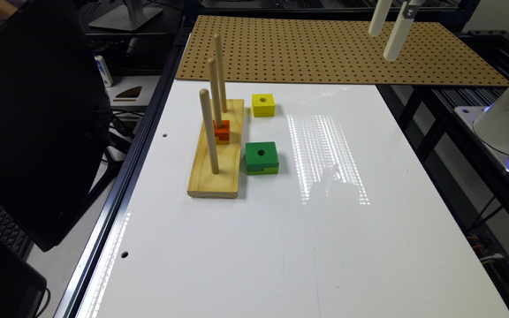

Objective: Pick up yellow block.

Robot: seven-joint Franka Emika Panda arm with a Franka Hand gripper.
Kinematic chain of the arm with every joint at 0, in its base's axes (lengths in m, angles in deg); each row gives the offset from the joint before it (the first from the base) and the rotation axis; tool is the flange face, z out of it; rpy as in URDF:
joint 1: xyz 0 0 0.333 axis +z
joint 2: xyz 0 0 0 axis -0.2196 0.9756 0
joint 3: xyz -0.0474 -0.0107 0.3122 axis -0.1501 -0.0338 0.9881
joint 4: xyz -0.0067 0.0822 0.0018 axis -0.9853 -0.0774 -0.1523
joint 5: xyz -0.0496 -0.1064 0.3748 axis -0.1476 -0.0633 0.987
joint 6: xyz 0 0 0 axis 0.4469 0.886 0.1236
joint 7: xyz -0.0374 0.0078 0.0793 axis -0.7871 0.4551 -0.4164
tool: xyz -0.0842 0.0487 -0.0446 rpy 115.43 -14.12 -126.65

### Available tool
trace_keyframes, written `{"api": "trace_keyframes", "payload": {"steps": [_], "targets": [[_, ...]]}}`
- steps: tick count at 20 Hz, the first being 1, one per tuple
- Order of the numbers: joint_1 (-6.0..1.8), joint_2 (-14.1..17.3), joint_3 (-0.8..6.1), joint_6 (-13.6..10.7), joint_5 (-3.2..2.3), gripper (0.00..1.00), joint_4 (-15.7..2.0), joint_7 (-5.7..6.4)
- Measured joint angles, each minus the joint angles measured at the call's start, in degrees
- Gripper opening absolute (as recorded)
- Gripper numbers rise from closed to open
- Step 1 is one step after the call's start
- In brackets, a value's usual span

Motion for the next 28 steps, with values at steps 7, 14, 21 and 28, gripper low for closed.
{"api": "trace_keyframes", "payload": {"steps": [7,14,21,28], "targets": [[-0.02,2.24,0.0,1.73,0.0,1.0,-1.14,0.0],[-0.26,8.31,0.0,1.89,-0.02,1.0,-6.61,-0.1],[-0.53,13.15,0.0,1.91,-0.02,1.0,-10.07,-0.33],[-1.2,13.46,-0.01,1.91,-0.03,1.0,-10.53,-1.09]]}}
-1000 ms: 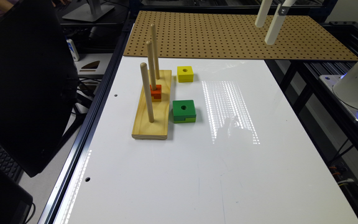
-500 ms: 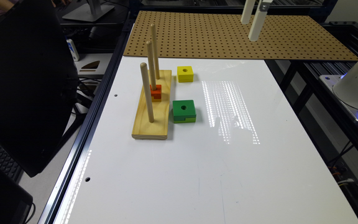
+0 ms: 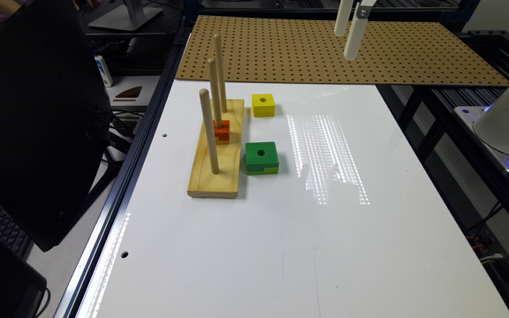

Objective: Pick up yellow block.

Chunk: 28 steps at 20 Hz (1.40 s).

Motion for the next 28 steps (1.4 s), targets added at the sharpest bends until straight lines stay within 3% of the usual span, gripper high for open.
{"api": "trace_keyframes", "payload": {"steps": [3,7,11,18,28], "targets": [[-0.46,0.26,-0.01,0.03,-0.05,1.0,-0.67,-0.39],[-1.29,2.33,-0.02,0.03,-0.05,1.0,-2.83,-1.25],[-1.46,5.78,-0.02,0.04,-0.05,1.0,-5.84,-1.41],[-1.94,9.26,-0.02,0.04,-0.06,1.0,-9.03,-1.93],[-3.85,13.63,-0.04,0.04,-0.09,1.0,-13.61,-3.83]]}}
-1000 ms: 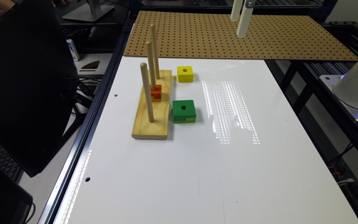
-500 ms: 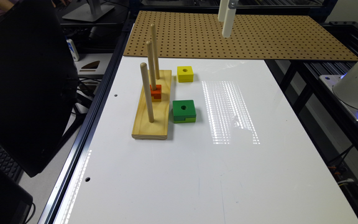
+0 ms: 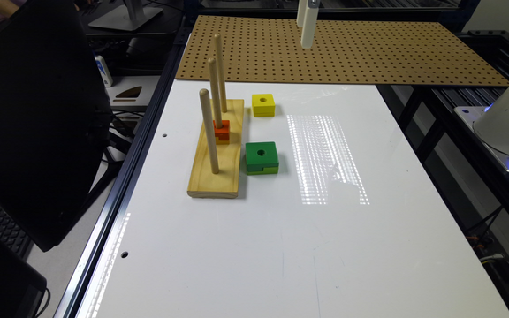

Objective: Pick up yellow block.

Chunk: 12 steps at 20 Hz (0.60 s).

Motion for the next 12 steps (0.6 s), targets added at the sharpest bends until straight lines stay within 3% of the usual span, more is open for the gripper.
{"api": "trace_keyframes", "payload": {"steps": [4,12], "targets": [[-1.16,1.58,-0.03,0.0,0.0,1.0,-1.68,-1.25],[-2.09,3.71,-0.03,0.0,0.0,1.0,-3.85,-2.08]]}}
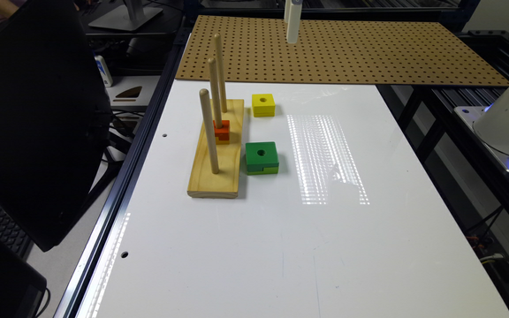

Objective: Pick up yellow block.

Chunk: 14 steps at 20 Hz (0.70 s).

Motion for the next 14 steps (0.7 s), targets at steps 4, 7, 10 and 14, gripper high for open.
{"api": "trace_keyframes", "payload": {"steps": [4,7,10,14], "targets": [[-0.07,0.12,0.03,0.0,0.0,1.0,-0.4,-0.08],[-0.07,1.44,0.13,0.25,0.0,1.0,-1.17,-0.08],[-0.07,5.57,0.16,4.26,0.0,1.0,-1.19,-0.08],[-0.06,9.8,0.27,7.95,0.0,1.0,-1.98,-0.08]]}}
